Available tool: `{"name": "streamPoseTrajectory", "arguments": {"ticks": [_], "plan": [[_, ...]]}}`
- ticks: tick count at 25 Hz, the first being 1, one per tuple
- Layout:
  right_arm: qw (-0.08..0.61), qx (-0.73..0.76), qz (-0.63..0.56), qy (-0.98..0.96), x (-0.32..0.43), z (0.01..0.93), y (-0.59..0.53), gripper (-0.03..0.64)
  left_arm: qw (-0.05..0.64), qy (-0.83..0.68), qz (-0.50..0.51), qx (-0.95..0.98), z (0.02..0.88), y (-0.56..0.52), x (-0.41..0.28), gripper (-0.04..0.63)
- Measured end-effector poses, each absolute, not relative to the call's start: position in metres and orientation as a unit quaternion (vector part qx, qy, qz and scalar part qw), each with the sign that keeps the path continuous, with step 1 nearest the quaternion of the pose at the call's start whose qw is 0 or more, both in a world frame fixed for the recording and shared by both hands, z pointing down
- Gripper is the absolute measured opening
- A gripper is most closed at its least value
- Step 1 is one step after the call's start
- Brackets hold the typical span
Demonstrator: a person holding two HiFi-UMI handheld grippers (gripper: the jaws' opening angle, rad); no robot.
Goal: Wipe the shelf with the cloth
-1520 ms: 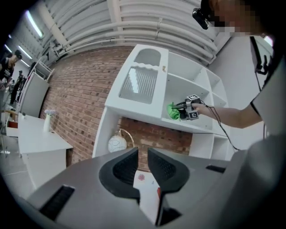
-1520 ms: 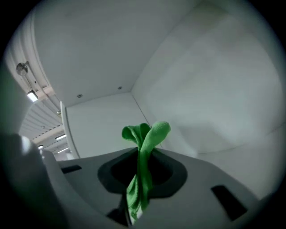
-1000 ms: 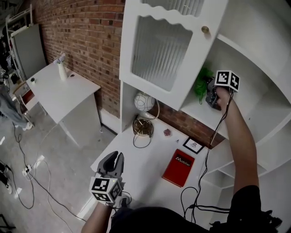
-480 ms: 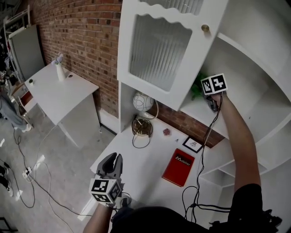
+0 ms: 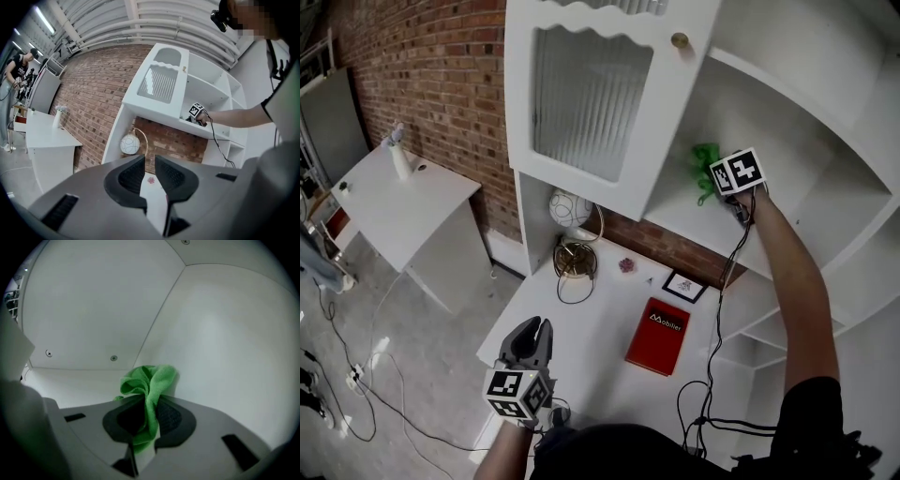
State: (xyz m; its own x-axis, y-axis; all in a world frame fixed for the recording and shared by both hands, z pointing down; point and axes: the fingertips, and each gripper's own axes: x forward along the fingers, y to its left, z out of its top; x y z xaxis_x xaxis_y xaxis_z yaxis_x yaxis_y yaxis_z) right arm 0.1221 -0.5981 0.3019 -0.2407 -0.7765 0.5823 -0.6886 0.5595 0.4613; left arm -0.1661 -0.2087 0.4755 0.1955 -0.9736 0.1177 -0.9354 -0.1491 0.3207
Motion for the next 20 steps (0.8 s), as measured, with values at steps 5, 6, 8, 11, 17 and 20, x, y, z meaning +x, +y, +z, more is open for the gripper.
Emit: {"name": "streamPoseTrajectory", "arguments": {"ticks": [5, 6, 8, 11, 17, 20], "plan": [[0.440, 0.492, -0.080, -0.747, 0.174, 0.304, -0.590, 0.055, 0.167, -0.606, -0.054, 0.776, 0.478, -0.220, -0.141, 0.064], [0.447, 0.498, -0.084, -0.739, 0.185, 0.305, -0.587, 0.055, 0.168, -0.600, -0.053, 0.781, 0.478, -0.222, -0.136, 0.064], [0.455, 0.505, -0.084, -0.728, 0.205, 0.305, -0.583, 0.055, 0.170, -0.588, -0.050, 0.789, 0.478, -0.226, -0.124, 0.064], [0.469, 0.516, -0.081, -0.712, 0.231, 0.306, -0.578, 0.055, 0.171, -0.575, -0.047, 0.799, 0.478, -0.232, -0.110, 0.064], [0.520, 0.551, -0.065, -0.649, 0.286, 0.306, -0.565, 0.055, 0.171, -0.554, -0.045, 0.814, 0.477, -0.237, -0.091, 0.064], [0.546, 0.567, -0.060, -0.614, 0.307, 0.307, -0.557, 0.055, 0.170, -0.544, -0.047, 0.821, 0.476, -0.238, -0.082, 0.064]]}}
